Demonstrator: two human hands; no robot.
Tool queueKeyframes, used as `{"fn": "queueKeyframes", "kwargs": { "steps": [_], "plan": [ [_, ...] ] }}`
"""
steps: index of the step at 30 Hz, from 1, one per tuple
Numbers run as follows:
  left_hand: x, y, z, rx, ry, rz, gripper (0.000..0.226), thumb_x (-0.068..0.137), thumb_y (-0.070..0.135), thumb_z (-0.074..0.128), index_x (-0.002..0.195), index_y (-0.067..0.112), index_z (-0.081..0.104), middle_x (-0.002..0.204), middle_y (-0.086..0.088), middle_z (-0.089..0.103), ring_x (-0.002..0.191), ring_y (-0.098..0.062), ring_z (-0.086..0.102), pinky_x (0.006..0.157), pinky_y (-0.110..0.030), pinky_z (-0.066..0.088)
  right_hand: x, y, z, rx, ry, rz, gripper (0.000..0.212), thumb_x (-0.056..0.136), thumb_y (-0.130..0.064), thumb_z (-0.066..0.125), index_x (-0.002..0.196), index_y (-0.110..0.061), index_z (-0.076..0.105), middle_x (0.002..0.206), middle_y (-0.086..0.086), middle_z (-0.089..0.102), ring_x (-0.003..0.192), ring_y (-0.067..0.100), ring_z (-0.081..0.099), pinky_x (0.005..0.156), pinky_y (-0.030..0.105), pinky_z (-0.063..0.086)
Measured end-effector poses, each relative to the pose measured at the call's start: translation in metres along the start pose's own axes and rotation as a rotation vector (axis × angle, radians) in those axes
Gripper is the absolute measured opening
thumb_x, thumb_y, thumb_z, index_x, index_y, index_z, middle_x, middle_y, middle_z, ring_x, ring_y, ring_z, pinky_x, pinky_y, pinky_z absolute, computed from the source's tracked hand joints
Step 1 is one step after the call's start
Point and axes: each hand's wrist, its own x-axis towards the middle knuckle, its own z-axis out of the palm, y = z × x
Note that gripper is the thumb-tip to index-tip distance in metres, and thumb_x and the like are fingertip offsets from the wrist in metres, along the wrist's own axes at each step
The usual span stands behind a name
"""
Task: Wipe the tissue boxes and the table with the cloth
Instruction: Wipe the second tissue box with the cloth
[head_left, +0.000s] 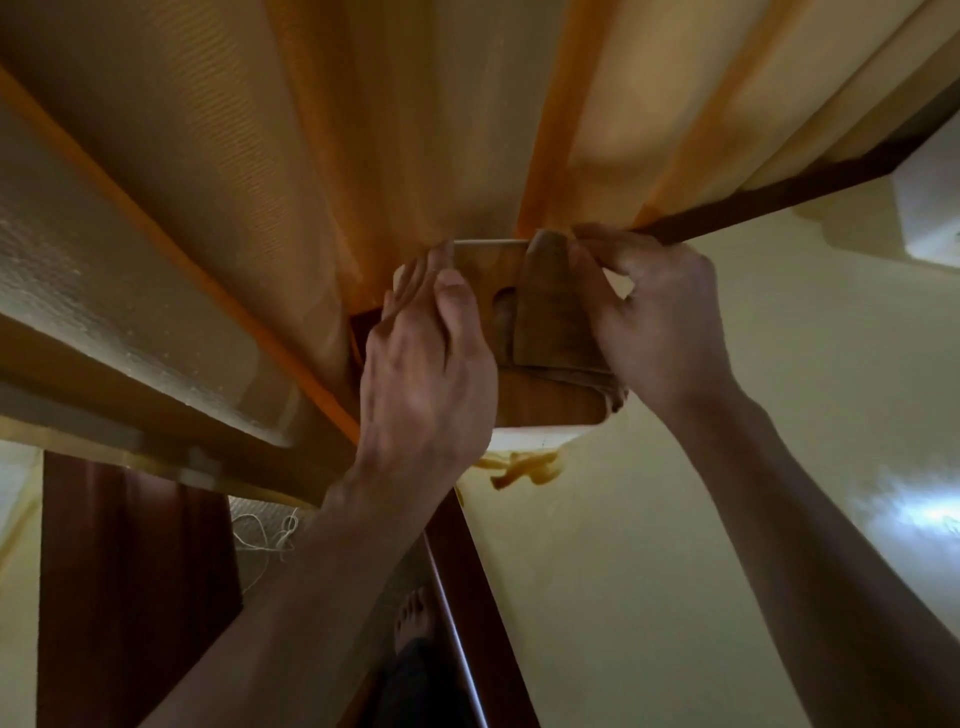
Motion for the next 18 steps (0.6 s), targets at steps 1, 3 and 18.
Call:
{"fn": "queueKeyframes", "kwargs": {
  "steps": [1, 3, 18],
  "plan": [
    [-0.005, -0.003, 0.001, -0.008, -0.012, -0.04, 0.053, 0.107, 0.036, 0.021, 0.147, 0.011, 0.046, 0.147, -0.008, 0.05, 0.131, -0.018, 0.041, 0.1, -0.021, 0.026, 0.002, 0.003, 0.001, -0.003, 0.0, -0.007, 0.022, 0.104, -0.018, 0.06, 0.109, -0.007, 0.078, 0.112, 0.003, 0.077, 0.095, 0.011, 0.072, 0.088, 0.006, 0.047],
    [-0.01, -0.005, 0.004, -0.065, -0.064, -0.043, 0.052, 0.108, 0.035, 0.021, 0.149, 0.012, 0.042, 0.147, -0.008, 0.05, 0.129, -0.018, 0.041, 0.095, -0.02, 0.025, 0.004, 0.005, 0.007, 0.027, -0.054, 0.019, 0.023, 0.103, -0.022, 0.061, 0.115, -0.009, 0.077, 0.114, 0.002, 0.076, 0.098, 0.011, 0.072, 0.091, 0.009, 0.049],
    [0.014, 0.002, -0.006, -0.041, -0.168, -0.074, 0.043, 0.109, 0.022, 0.023, 0.146, 0.006, 0.039, 0.124, -0.015, 0.055, 0.121, -0.038, 0.053, 0.093, -0.045, 0.04, -0.048, -0.019, -0.009, -0.056, -0.009, 0.063, 0.017, 0.099, -0.008, 0.066, 0.112, -0.005, 0.077, 0.108, 0.009, 0.077, 0.088, 0.026, 0.075, 0.077, 0.031, 0.06]
  ]
}}
